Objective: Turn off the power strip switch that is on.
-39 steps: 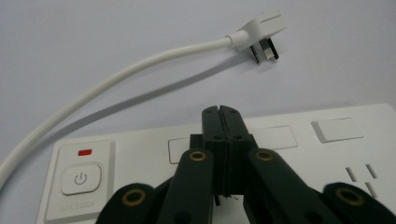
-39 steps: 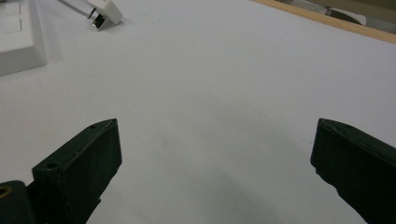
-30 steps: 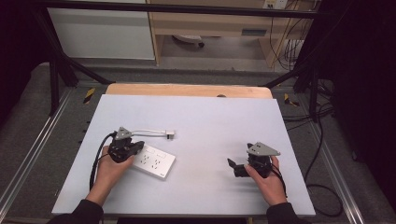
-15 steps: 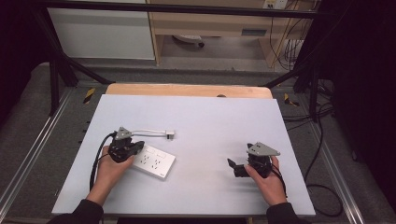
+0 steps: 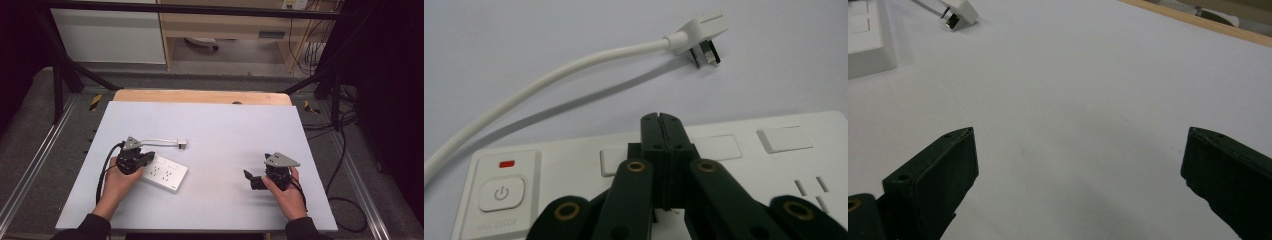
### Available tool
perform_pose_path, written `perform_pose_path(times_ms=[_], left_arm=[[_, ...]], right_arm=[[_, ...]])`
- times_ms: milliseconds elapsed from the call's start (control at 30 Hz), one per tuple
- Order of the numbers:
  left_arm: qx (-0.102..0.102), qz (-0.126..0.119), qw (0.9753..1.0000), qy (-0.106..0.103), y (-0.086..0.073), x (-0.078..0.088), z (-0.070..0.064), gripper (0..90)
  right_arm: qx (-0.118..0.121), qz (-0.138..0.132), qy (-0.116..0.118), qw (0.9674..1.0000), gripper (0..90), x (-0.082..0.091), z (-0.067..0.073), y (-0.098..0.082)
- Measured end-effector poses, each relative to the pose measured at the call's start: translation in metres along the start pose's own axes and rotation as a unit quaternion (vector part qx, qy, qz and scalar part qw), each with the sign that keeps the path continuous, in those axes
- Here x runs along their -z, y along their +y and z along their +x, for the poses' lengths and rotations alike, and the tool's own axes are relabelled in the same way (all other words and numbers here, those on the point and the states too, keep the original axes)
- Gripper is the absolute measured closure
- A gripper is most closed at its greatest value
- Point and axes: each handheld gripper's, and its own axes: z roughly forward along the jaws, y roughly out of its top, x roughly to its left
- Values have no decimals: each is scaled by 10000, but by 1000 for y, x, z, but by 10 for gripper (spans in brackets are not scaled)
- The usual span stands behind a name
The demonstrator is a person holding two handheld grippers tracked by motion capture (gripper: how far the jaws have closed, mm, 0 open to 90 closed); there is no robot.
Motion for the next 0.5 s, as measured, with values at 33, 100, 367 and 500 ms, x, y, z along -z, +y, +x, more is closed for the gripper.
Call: perform_pose_path(times_ms=[33, 100, 367, 500], left_arm=[[-32, -12, 10000, 15, 0, 0, 0, 900], [-45, -31, 10000, 25, 0, 0, -1, 900], [11, -80, 10000, 33, -1, 0, 1, 900], [4, -160, 9999, 4, 0, 0, 2, 900]], right_arm=[[2, -4, 0, 10000, 23, 0, 0, 0], [3, -5, -7, 10000, 23, 0, 0, 0], [-5, -7, -3, 10000, 23, 0, -1, 0], [-19, -4, -11, 10000, 23, 0, -1, 0]])
